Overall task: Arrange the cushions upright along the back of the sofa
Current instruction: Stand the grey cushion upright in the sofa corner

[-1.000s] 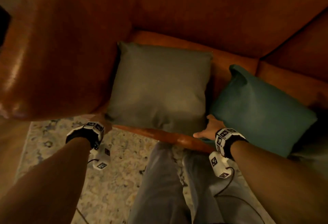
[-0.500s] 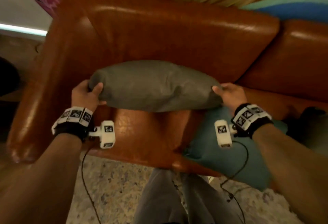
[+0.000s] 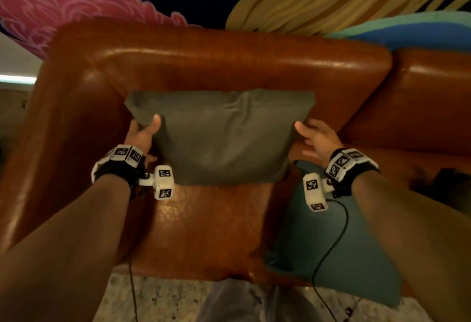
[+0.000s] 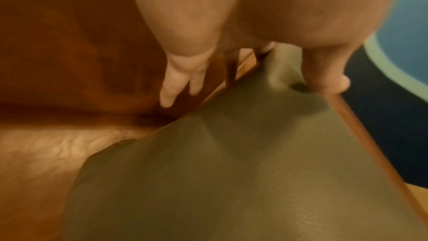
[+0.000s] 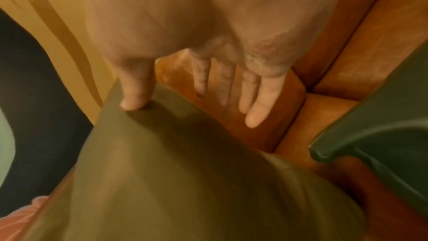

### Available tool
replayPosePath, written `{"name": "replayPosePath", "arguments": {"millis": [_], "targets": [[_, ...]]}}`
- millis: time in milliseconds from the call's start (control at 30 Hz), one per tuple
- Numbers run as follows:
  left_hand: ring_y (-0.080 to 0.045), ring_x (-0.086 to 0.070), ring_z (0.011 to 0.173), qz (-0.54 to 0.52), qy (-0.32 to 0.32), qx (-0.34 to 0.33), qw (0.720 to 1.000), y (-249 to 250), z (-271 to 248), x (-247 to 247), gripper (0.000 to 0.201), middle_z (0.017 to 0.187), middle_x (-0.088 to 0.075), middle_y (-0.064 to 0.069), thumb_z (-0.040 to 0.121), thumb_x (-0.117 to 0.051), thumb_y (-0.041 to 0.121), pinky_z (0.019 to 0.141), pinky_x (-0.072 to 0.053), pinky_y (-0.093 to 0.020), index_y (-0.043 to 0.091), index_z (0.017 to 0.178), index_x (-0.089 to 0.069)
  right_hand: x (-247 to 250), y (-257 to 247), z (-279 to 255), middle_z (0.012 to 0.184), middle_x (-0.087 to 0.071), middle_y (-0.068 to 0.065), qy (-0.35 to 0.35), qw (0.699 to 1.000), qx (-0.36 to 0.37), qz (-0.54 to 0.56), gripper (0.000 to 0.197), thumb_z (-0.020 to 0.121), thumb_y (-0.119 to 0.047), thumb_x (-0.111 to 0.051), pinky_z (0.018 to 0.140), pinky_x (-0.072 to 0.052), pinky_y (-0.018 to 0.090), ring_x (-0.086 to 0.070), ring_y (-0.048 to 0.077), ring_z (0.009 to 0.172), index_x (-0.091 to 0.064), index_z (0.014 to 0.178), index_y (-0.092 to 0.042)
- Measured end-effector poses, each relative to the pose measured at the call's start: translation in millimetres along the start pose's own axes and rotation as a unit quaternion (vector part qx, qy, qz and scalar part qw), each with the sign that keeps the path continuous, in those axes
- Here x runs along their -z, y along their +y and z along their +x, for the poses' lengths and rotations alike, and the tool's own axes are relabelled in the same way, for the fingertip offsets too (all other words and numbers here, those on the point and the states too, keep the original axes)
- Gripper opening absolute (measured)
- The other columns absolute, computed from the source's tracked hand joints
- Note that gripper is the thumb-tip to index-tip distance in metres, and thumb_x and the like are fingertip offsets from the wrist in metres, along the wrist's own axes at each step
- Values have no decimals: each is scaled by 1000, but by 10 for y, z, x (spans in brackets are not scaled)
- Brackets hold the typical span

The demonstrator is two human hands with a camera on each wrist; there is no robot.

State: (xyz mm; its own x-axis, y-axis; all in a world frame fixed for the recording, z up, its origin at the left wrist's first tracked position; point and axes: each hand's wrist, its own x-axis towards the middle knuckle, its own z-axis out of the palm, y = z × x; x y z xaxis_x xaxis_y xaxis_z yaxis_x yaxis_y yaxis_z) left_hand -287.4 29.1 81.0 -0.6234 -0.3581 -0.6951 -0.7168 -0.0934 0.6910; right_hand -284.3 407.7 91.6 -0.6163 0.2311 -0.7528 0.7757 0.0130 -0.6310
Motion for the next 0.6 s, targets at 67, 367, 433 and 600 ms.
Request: {"name": "replayPosePath", "arguments": {"millis": [67,367,433,600], "targets": [[-35,-44,131,-36,-31,24,999,2,42,-70,64,145,-49,1,73,-71,51,98,-36,-70,48,131,-43,-122,20,43,143,-53,-6,-35,999,1,12,72,86,-39,-74,104,-45,52,-51,22,126,-42,150,-34],[-21,-58,113,-69,-25,-19,997,-78,155,-360,59,119,-62,14,80,-69,39,95,-43,-52,43,133,-43,-267,110,143,142,-60,-3,59,996,47,40,97,51,-69,-73,95,-56,58,-62,31,125,-43,141,-49],[-25,-52,121,-44,-18,-20,999,-83,169,-368,72,125,-56,14,75,-70,48,99,-39,-57,46,138,-34,-252,136,166,145,-57,-1,55,997,43,27,104,50,-72,-69,96,-56,57,-60,32,126,-38,145,-47],[-28,-48,125,-40,13,-32,999,-112,101,-355,76,138,-48,7,75,-68,51,101,-39,-61,44,140,-29,-82,172,134,148,-53,1,35,998,44,36,76,83,-53,-70,103,-52,57,-55,29,131,-37,149,-35]]}}
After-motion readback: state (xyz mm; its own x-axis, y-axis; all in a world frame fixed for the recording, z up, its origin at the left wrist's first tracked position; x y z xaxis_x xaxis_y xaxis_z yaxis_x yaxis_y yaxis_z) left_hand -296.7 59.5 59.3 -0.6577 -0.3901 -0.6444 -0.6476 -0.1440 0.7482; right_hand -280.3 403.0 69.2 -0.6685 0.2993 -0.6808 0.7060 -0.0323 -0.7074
